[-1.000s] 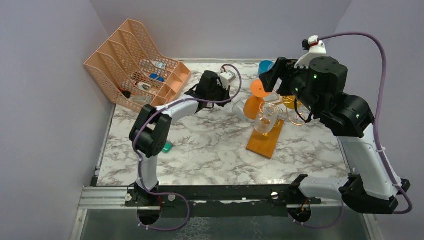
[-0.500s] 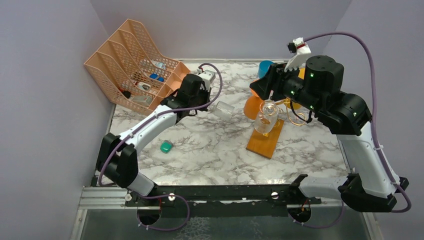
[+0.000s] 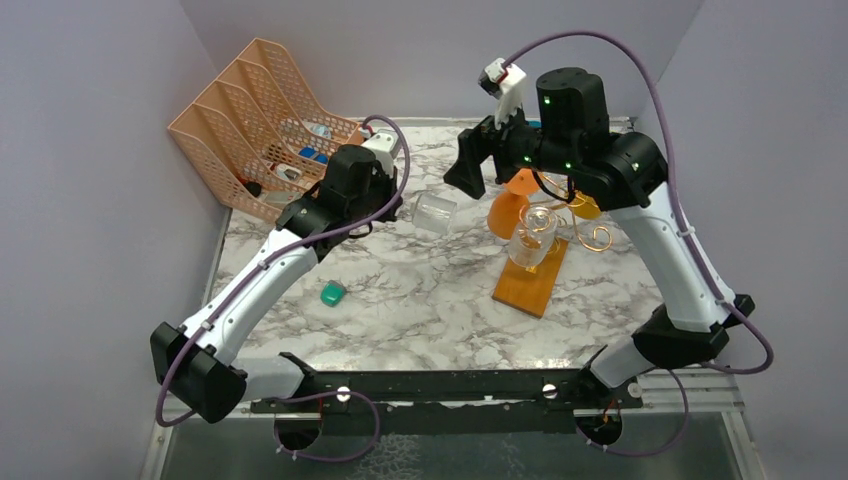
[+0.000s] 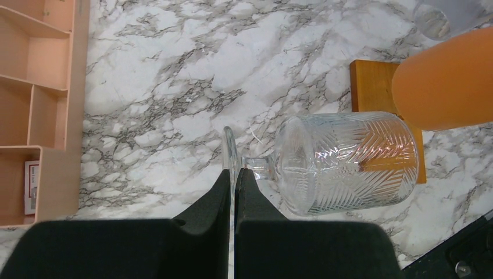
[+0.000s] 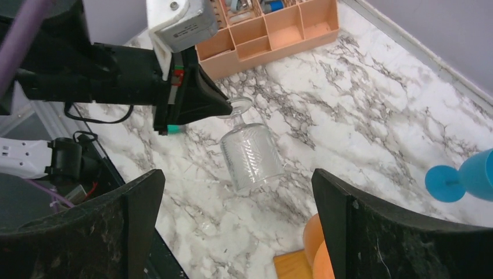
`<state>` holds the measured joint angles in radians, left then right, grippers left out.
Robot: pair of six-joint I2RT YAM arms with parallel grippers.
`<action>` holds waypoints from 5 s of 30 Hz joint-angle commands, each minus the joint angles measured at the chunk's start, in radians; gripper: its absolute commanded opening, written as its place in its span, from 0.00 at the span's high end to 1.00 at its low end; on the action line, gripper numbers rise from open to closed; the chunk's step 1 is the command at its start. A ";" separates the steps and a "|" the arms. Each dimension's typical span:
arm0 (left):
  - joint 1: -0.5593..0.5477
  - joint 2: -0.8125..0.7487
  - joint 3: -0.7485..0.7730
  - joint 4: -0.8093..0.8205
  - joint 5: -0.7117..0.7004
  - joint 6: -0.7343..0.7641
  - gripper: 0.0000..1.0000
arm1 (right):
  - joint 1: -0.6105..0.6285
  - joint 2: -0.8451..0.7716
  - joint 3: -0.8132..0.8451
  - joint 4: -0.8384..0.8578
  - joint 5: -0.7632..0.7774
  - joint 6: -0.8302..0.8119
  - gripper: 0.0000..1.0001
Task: Place the wine glass upside down on the wine glass rack
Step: Turn the wine glass upside down at the wine rack.
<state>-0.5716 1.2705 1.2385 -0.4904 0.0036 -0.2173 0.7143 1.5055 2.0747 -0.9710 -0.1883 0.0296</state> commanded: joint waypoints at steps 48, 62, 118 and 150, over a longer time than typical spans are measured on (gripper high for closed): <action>-0.002 -0.178 0.145 0.022 0.065 -0.025 1.00 | 0.126 0.257 0.031 -0.121 -0.042 -0.192 0.47; -0.002 -0.236 0.243 0.001 0.035 -0.398 0.44 | 0.126 -0.042 -0.415 0.411 0.018 -0.095 0.77; 0.086 -0.175 -0.265 1.059 0.336 -1.862 1.00 | 0.126 -0.453 -0.925 1.027 -0.009 -0.359 0.74; 0.115 -0.143 -0.216 1.043 0.513 -1.393 1.00 | 0.126 -0.269 -0.347 0.432 0.112 0.630 0.38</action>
<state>-0.4595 1.1210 0.9279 0.5949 0.4072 -1.8080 0.8368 1.1534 1.5730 -0.3714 -0.1398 0.3519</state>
